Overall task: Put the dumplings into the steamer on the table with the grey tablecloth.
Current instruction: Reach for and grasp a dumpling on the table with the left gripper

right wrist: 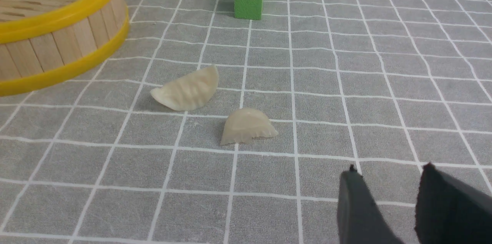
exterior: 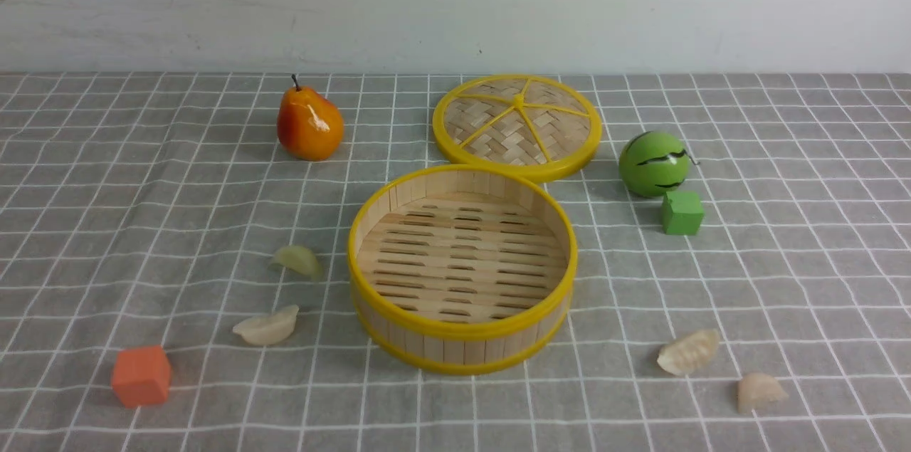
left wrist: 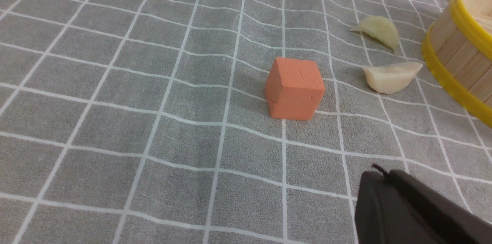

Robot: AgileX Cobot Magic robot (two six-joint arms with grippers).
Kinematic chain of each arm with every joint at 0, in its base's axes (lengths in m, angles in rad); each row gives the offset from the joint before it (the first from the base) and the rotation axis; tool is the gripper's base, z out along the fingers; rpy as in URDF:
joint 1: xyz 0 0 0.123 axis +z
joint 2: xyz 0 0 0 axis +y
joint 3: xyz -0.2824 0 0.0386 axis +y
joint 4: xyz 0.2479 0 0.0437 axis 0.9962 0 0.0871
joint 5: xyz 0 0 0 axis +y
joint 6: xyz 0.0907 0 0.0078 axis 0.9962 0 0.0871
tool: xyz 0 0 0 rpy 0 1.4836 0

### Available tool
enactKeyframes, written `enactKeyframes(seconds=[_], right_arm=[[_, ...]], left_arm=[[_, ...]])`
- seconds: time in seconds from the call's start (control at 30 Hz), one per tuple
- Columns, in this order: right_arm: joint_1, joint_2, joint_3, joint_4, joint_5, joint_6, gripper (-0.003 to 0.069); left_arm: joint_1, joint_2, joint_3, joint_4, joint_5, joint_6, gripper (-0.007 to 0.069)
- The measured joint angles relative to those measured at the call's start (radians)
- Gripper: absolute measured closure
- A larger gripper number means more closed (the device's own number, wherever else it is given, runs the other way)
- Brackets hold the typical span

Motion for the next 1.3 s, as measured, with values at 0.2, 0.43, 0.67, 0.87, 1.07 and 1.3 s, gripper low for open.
enactKeyframes(seconds=[0.2, 0.43, 0.67, 0.87, 1.07, 1.3], right_arm=[[0.0, 0.0, 0.0, 0.0, 0.0, 0.0, 0.0419], [0.0, 0.0, 0.0, 0.0, 0.0, 0.0, 0.0419], [0.0, 0.0, 0.0, 0.001, 0.0, 0.0, 0.0419], [0.0, 0.0, 0.0, 0.001, 0.0, 0.0, 0.0419], [0.0, 0.0, 0.0, -0.001, 0.0, 0.0, 0.0419], [0.0, 0.0, 0.008, -0.003, -0.1, 0.0, 0.0419]], left_arm=[[0.0, 0.0, 0.0, 0.0, 0.0, 0.0, 0.0638], [0.0, 0.0, 0.0, 0.0, 0.0, 0.0, 0.0638], [0.0, 0.0, 0.0, 0.006, 0.0, 0.0, 0.0638], [0.0, 0.0, 0.0, 0.008, -0.005, 0.0, 0.0638], [0.0, 0.0, 0.001, 0.01, -0.062, 0.0, 0.0638], [0.0, 0.0, 0.001, 0.013, -0.293, 0.0, 0.0638]])
